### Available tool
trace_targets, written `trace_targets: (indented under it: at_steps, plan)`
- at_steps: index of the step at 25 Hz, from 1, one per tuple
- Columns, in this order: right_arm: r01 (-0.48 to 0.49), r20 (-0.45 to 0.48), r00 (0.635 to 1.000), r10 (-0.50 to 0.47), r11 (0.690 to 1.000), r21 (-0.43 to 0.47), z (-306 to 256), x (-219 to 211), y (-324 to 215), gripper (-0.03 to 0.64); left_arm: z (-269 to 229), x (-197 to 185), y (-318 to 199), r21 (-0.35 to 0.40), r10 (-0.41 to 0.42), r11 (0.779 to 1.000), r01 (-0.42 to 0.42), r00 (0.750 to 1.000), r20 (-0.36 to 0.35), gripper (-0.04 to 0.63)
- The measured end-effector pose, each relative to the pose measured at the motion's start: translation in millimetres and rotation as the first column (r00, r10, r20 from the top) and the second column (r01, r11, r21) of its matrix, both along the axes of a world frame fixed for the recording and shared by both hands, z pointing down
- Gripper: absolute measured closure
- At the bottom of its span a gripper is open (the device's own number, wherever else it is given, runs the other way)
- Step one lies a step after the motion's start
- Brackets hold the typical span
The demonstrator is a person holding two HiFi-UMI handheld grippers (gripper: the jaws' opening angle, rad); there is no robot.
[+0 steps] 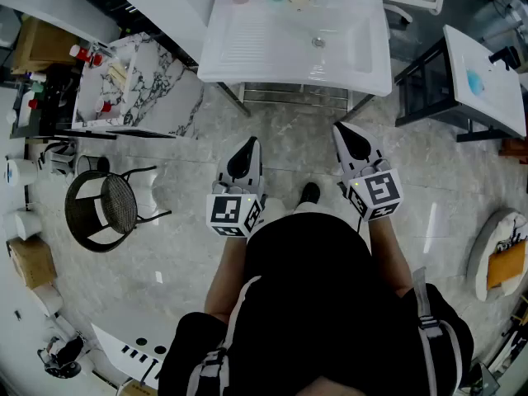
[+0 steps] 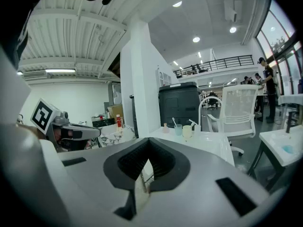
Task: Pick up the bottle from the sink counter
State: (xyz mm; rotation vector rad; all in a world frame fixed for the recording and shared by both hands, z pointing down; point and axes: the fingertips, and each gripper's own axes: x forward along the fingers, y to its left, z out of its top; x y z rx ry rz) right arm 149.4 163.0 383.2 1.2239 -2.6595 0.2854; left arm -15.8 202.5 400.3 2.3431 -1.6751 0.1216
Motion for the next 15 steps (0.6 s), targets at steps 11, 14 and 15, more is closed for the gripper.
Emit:
trace_targets:
  at_steps: [11,14,15]
  plan:
    - [0.031,-0.011,0.999,-0.031,1.0,0.0,0,16,21,0.614,1,30,10,-0.004,0.007,1.0,-0.007,1.0,-0.002,0.576]
    - [0.025,-0.005,1.0,-0.025,1.0,0.01,0,24,23,0.614,3,37,12,-0.006,0.002,1.0,-0.002,1.0,-0.005,0.576]
    - [0.024,0.0,1.0,-0.024,1.0,0.014,-1,27,23,0.614,4,40,13,-0.008,0.001,1.0,-0.001,1.0,-0.006,0.575]
